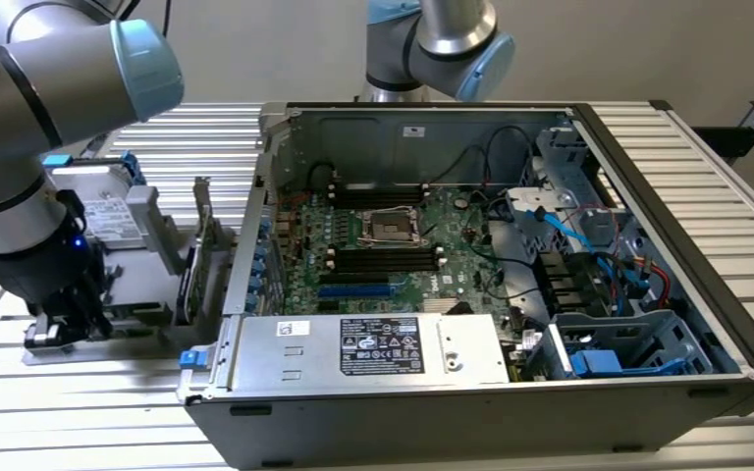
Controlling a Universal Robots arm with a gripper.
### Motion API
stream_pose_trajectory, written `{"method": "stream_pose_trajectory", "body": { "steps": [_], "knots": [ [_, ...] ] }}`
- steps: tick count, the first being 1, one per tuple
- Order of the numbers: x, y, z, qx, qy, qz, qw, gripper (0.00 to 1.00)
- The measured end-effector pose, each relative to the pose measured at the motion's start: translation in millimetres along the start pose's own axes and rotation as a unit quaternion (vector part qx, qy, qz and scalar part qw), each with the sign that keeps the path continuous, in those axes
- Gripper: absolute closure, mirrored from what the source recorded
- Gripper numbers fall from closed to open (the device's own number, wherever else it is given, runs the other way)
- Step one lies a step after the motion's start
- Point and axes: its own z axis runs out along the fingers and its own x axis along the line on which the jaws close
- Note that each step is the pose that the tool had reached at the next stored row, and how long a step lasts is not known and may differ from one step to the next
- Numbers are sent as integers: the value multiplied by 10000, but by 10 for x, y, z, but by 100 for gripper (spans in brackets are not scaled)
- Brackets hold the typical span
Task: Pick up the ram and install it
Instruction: 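Pick up the ram and move it above insertion slot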
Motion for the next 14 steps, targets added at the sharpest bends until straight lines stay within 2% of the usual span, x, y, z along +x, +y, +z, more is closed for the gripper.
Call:
{"method": "stream_pose_trajectory", "body": {
  "steps": [9,14],
  "knots": [
    [-39,5,-90,-5,5,0,10000,86],
    [-58,11,-207,-8,7,0,10000,86]
  ]
}}
